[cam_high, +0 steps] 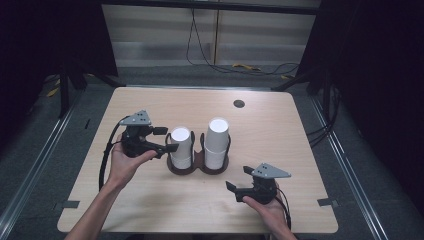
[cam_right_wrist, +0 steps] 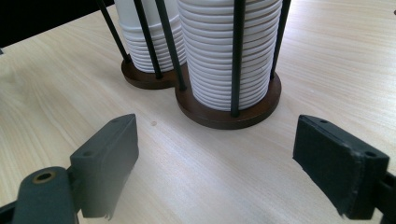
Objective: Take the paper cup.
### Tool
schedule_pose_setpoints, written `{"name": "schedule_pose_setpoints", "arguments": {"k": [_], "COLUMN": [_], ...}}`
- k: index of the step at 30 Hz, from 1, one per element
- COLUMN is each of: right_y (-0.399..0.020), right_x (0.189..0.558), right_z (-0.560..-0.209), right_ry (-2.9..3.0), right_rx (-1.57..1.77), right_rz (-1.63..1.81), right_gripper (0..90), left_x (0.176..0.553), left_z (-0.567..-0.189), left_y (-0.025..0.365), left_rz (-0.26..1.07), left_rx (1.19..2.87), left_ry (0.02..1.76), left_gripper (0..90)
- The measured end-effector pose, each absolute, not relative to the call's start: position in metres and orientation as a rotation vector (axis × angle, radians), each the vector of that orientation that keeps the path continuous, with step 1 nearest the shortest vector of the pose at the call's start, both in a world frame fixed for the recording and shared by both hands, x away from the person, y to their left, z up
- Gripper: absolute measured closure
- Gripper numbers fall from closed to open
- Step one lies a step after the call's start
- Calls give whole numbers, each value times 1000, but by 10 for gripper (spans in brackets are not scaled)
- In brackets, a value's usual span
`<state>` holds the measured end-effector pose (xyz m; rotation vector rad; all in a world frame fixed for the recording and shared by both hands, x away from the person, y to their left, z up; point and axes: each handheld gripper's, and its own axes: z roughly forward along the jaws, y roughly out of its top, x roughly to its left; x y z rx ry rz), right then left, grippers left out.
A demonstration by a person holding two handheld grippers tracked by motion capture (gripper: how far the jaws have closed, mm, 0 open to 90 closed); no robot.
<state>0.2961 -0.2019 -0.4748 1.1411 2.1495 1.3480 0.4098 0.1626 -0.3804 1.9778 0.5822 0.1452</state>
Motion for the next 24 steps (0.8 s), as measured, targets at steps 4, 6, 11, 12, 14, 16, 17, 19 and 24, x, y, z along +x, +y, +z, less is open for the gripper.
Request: {"name": "schedule_pose_setpoints", "arguments": {"k": [4, 6, 11, 12, 14, 16, 17, 19, 24], "right_y": [-202, -202, -203, -203, -203, -203, -203, -203, -204], "right_x": [295, 295, 296, 296, 296, 296, 296, 296, 295], "right_z": [-474, -474, -475, -475, -475, -475, -475, -475, -475], "right_ry": [2150, 2151, 2156, 2155, 2158, 2159, 2161, 2161, 2161], "right_rx": [1143, 1143, 1133, 1134, 1142, 1144, 1138, 1139, 1141], "right_rz": [1349, 1348, 1352, 1351, 1349, 1348, 1348, 1346, 1337], "right_gripper": [141, 141, 140, 140, 140, 140, 140, 140, 141], "left_x": [417, 419, 424, 425, 427, 428, 429, 432, 434], "left_z": [-378, -378, -376, -375, -375, -375, -376, -376, -375], "left_y": [156, 152, 142, 141, 137, 134, 132, 130, 123], "left_rz": [139, 163, 160, 161, 164, 187, 177, 165, 184], "left_rx": [2003, 2028, 2092, 2096, 2118, 2142, 2149, 2165, 2237], "left_ry": [589, 595, 606, 604, 602, 604, 605, 620, 597], "left_gripper": [233, 233, 273, 272, 272, 272, 270, 264, 301]}}
